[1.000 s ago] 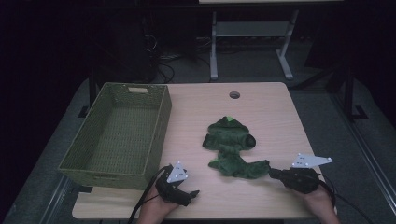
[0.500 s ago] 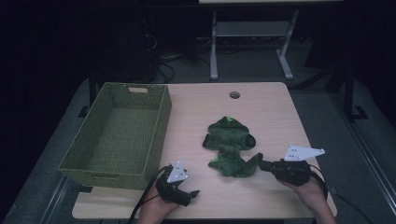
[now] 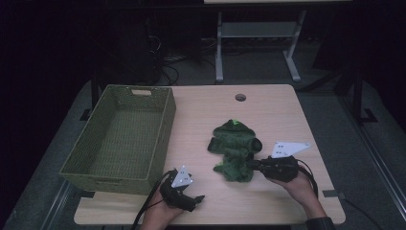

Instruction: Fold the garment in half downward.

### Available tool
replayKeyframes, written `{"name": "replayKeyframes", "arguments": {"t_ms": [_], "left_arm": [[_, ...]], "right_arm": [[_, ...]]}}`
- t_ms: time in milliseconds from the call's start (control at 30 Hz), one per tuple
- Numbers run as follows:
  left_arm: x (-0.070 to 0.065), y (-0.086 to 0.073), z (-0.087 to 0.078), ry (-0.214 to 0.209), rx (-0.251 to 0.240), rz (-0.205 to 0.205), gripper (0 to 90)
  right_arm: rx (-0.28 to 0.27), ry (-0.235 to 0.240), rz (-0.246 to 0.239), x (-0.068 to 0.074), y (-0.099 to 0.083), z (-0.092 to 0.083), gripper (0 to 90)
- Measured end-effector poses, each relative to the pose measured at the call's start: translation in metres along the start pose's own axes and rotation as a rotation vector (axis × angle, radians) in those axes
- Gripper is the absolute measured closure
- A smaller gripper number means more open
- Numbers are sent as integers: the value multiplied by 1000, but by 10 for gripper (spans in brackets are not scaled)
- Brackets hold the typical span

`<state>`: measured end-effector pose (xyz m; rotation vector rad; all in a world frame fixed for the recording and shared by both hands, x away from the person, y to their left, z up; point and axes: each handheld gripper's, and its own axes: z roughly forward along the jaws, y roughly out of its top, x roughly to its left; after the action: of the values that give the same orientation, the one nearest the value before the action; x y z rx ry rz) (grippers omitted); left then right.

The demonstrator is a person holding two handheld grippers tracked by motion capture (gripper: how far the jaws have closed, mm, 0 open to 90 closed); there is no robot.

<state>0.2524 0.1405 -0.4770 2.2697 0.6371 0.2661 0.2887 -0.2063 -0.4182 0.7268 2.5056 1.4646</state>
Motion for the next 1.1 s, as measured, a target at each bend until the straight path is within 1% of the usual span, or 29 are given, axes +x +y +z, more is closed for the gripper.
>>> {"name": "replayKeyframes", "arguments": {"t_ms": [33, 167, 233, 267, 300, 400, 467, 533, 567, 600, 633, 667, 733, 800, 833, 900, 1000, 1100], "left_arm": [[0, 0, 0, 1, 0, 1, 132], [0, 0, 1, 0, -6, -4, 131], [0, 0, 1, 0, -3, 1, 132], [0, 0, 1, 0, -4, 2, 131], [0, 0, 1, 0, -3, 2, 132], [0, 0, 1, -1, -3, 3, 132], [0, 1, 1, -1, -2, 2, 132], [0, 1, 1, -1, -2, 3, 132], [0, 1, 1, -1, -2, 3, 131], [0, 1, 1, -3, -2, 0, 131], [0, 1, 1, -2, -1, 3, 132], [0, 1, 1, -2, 0, 6, 131], [0, 1, 1, -3, 1, 4, 131], [0, 1, 1, -2, 1, 5, 131], [0, 1, 1, -2, 0, 4, 132], [0, 1, 1, -3, 0, 2, 132], [0, 1, 1, -3, 0, 2, 132], [0, 1, 1, -3, 0, 2, 132]], "right_arm": [[6, 3, -9, 0, 2, 4, 864], [10, 22, -11, 1, 7, 17, 864], [19, 34, -15, 1, 10, 24, 864], [22, 35, -17, 1, 11, 27, 896], [15, 38, -18, 1, 13, 30, 891], [28, 41, -17, 1, 14, 38, 891], [28, 31, -20, 0, 14, 40, 891], [9, 12, -12, -2, 15, 36, 891], [6, 3, -6, -4, 15, 33, 892], [-13, -8, 3, -6, 15, 29, 892], [-24, -30, 25, -9, 14, 24, 896], [-27, -42, 31, -12, 14, 22, 896], [-21, -82, 47, -19, 13, 19, 897], [-19, -90, 63, -24, 12, 19, 897], [-11, -95, 71, -26, 11, 22, 897], [2, -92, 71, -27, 9, 28, 897], [33, -78, 80, -27, 7, 40, 897], [72, -50, 86, -25, 4, 53, 897]]}}
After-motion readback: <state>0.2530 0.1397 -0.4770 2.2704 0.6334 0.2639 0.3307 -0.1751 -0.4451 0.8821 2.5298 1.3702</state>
